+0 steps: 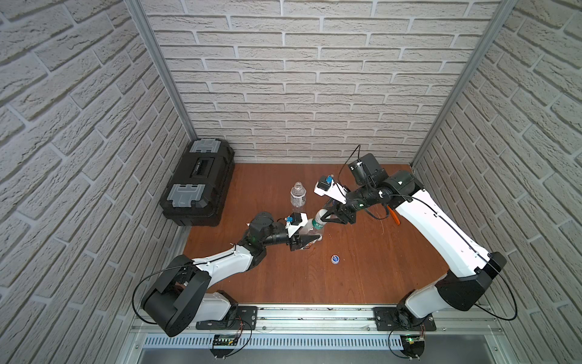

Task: Screw on the bottle caps
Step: Screw the bottle cap onto the plastic bottle.

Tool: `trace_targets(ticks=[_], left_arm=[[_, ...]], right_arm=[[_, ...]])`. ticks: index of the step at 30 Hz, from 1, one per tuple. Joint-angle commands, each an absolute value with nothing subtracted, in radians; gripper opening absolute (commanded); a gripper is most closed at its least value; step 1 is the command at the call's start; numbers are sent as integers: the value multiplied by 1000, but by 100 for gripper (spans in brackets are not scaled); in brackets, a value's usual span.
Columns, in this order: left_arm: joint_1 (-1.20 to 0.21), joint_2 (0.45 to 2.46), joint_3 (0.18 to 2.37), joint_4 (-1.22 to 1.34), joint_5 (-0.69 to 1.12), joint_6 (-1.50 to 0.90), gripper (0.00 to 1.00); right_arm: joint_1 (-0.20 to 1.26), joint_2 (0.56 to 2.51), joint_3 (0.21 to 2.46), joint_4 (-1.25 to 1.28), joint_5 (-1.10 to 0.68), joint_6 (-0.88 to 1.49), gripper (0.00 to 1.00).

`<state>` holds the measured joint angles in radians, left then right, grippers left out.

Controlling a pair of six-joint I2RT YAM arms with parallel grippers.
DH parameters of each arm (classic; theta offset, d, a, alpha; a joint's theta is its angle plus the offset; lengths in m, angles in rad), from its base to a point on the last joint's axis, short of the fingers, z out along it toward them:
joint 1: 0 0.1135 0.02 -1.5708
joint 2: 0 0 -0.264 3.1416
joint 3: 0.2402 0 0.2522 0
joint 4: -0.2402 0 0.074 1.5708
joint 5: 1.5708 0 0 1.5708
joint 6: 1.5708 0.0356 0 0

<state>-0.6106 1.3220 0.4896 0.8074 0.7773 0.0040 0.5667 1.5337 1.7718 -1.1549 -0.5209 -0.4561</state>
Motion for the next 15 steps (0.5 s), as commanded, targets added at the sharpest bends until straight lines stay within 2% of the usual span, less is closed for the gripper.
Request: trace_targets(ticks=[1, 11, 15], left_arm=[[-606, 1306, 500, 868, 764, -1, 50], [-618, 1274, 491, 888, 628, 12, 51], [-630, 1260, 482, 900, 562, 25, 51]], right_arm=[[572, 1534, 1768, -1141, -527, -450, 39], [580, 1557, 1742, -1126, -477, -390, 36], [580, 1551, 1721, -1076, -453, -306, 40]])
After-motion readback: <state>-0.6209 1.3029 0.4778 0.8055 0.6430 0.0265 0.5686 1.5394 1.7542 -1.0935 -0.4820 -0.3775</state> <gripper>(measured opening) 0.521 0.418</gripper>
